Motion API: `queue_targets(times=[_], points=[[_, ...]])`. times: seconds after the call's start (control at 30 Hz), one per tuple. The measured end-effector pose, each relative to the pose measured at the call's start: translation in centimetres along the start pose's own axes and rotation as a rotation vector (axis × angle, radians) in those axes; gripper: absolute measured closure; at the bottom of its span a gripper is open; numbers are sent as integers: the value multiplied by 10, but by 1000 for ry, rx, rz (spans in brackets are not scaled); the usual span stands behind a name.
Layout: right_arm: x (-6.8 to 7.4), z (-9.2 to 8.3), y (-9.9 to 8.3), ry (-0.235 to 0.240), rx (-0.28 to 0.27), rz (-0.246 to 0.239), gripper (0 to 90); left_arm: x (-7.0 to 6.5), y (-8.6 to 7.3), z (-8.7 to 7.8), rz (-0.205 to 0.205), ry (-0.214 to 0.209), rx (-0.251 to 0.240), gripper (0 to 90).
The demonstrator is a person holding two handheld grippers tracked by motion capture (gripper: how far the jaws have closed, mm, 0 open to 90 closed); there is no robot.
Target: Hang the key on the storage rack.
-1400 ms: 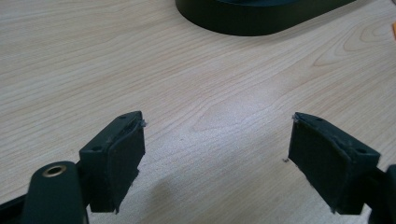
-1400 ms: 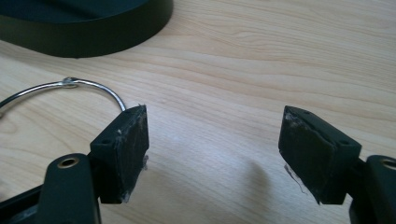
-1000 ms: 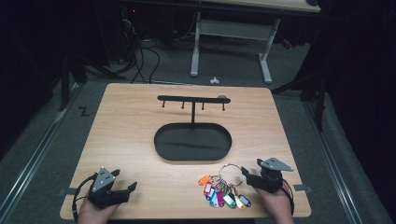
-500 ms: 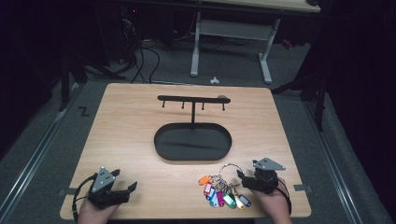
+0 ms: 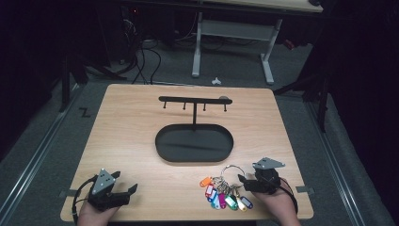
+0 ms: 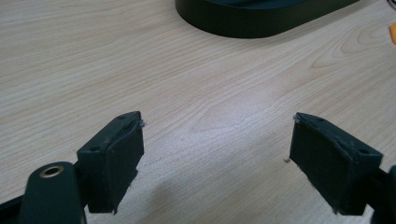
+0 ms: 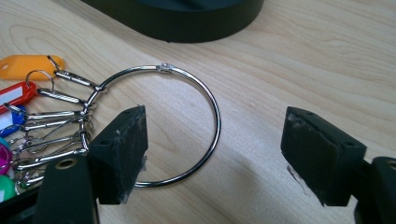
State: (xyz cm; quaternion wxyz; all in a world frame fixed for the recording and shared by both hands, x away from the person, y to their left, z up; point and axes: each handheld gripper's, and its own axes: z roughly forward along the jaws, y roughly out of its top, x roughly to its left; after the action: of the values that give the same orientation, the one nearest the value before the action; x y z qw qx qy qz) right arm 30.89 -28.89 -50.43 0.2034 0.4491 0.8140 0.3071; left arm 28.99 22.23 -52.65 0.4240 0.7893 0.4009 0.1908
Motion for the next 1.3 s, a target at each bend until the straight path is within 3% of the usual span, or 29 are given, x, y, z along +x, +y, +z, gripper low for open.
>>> queue_targets(times=[0.2, 0.23, 0.3, 0.5, 0.73, 0.83, 0.93, 0.97, 1.13, 1.17, 1.3], points=[[-6, -1, 5, 0, 57, 0, 264, -1, 0, 0, 4, -5, 2, 183], [-6, 0, 7, 5, 98, -20, 267, -1, 0, 0, 4, -6, 2, 183], [-5, 0, 7, 8, 112, -26, 273, -1, 0, 0, 4, -6, 0, 183], [1, 7, 19, 43, 229, -102, 307, -1, 0, 0, 4, -9, 1, 184], [3, 10, 34, 89, 290, -143, 327, -1, 0, 0, 7, -11, 2, 185], [4, 13, 41, 98, 340, -169, 343, -2, 0, 1, 8, -13, 2, 186], [5, 16, 50, 108, 377, -209, 405, -2, 0, 1, 9, -15, 6, 186], [5, 19, 56, 112, 403, -218, 468, -2, 0, 1, 10, -15, 4, 186], [1, 30, 66, 118, 454, -205, 590, -2, 0, 1, 8, -14, 4, 186], [-2, 36, 69, 111, 486, -190, 633, -1, 0, 1, 7, -15, 4, 187], [-5, 42, 71, 106, 496, -171, 715, -1, 0, 0, 6, -16, 5, 188]])
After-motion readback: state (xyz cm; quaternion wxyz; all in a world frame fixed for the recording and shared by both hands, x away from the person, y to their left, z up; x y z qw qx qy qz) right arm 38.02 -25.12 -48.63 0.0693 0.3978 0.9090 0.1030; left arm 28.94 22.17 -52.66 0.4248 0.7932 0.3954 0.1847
